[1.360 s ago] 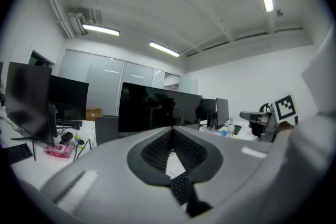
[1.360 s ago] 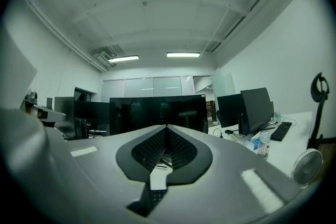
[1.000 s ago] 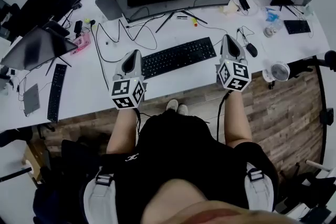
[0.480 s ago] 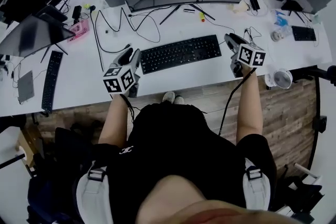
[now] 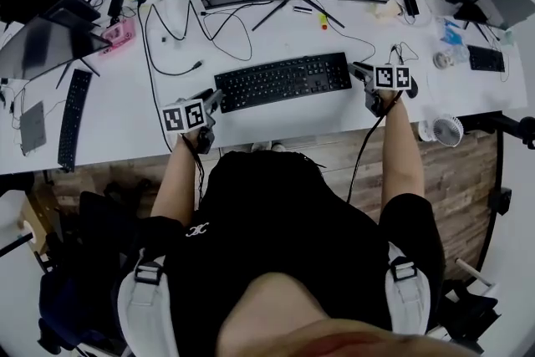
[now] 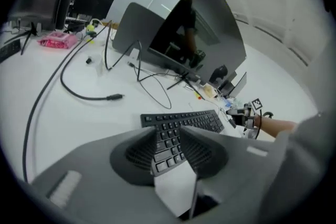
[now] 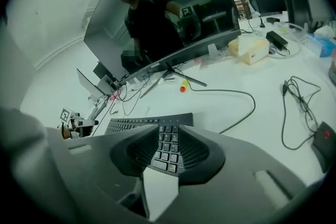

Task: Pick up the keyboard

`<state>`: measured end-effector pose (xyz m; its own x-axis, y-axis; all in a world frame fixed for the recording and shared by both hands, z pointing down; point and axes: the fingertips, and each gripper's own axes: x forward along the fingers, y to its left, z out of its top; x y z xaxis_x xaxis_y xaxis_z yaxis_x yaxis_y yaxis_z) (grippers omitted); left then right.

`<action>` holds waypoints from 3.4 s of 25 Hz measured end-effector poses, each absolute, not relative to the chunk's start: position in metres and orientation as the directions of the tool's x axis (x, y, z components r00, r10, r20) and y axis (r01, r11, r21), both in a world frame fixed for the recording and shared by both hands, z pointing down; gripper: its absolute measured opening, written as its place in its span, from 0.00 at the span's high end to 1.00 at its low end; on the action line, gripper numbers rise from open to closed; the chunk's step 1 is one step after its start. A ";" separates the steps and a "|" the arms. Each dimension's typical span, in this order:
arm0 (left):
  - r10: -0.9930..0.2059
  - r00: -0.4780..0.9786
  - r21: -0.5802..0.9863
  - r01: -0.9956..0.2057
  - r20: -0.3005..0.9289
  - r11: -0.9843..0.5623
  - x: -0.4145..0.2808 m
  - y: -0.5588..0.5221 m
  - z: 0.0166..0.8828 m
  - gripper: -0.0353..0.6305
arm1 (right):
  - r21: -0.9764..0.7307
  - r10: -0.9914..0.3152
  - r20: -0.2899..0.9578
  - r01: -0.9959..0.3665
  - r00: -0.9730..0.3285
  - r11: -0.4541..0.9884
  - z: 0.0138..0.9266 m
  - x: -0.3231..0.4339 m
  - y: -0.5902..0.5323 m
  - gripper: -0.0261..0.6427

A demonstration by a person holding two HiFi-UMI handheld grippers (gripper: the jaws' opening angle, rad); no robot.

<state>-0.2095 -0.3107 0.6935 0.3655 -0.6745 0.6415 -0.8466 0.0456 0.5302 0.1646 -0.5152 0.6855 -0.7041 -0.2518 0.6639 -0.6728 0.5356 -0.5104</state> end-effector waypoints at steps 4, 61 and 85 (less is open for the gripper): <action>-0.624 0.377 0.538 -0.839 0.684 0.084 -0.215 -0.307 0.729 0.71 | -0.503 -0.207 0.704 -0.683 -0.679 0.530 0.713 0.162 -0.517 0.83; -0.908 0.404 0.159 -0.895 -0.107 -0.417 -0.272 -0.391 0.290 0.69 | -0.038 -0.529 -0.163 -0.530 -0.833 0.847 0.237 0.131 -0.518 0.83; -0.907 0.407 0.081 -0.906 -0.112 -0.416 -0.265 -0.391 0.260 0.69 | -0.040 -0.543 -0.202 -0.547 -0.815 0.836 0.232 0.141 -0.515 0.83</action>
